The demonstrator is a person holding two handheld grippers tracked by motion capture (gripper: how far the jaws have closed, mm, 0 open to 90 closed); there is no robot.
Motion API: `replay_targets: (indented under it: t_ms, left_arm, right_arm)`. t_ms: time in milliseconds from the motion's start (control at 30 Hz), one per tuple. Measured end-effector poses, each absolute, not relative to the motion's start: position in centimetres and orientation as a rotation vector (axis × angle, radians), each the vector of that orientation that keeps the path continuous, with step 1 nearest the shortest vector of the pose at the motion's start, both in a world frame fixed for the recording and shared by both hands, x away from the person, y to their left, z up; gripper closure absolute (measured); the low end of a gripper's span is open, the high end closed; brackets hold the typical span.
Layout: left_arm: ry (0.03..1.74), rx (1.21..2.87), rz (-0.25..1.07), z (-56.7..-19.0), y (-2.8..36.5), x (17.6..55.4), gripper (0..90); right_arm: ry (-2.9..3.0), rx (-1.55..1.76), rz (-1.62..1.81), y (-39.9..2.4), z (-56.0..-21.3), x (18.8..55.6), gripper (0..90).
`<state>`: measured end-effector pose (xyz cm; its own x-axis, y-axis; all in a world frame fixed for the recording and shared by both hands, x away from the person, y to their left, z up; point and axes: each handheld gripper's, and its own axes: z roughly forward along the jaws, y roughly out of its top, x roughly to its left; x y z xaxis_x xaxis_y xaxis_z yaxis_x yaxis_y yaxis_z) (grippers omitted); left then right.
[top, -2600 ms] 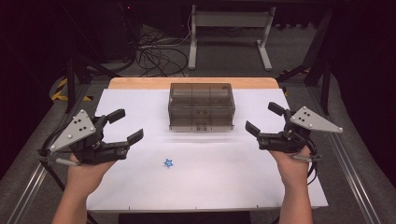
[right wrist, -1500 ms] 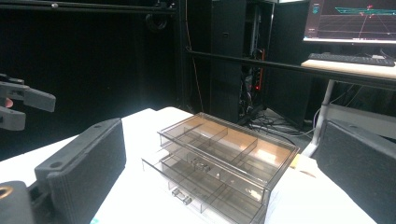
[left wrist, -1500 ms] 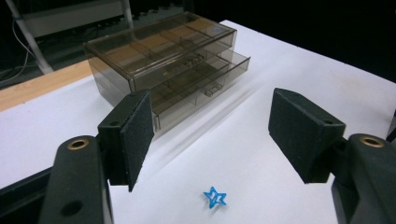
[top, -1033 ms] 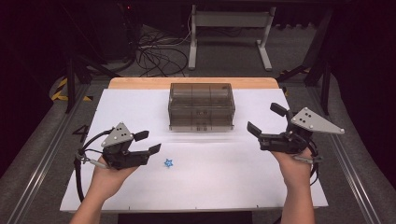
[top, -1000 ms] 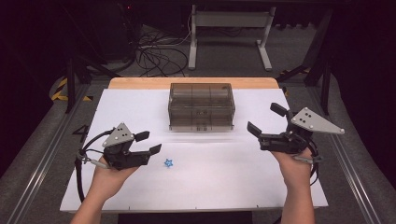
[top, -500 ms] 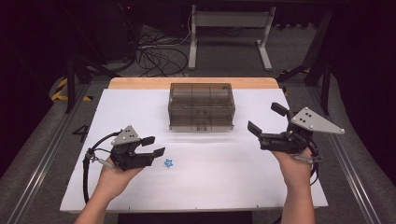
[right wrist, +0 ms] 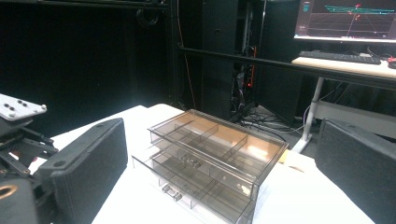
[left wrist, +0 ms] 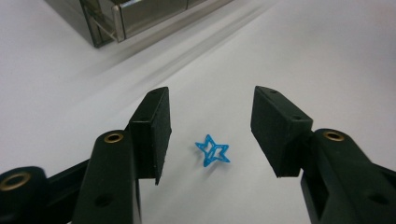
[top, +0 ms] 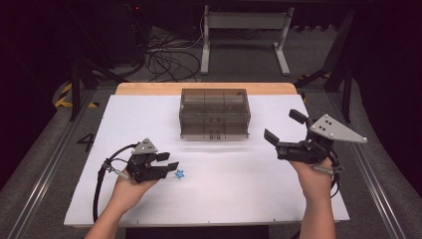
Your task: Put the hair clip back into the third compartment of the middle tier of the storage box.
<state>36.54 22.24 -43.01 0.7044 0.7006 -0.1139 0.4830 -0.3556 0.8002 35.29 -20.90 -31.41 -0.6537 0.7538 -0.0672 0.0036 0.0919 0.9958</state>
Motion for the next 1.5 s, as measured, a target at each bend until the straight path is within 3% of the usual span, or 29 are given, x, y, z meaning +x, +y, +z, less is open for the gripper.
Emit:
replay_targets:
  t_ms: [1500]
  left_arm:
    - [0.979,2.18,0.207,-46.6,20.8,38.0,68.0]
  right_arm:
    - [1.79,0.751,1.607,-20.6,-31.4,35.3,3.7]
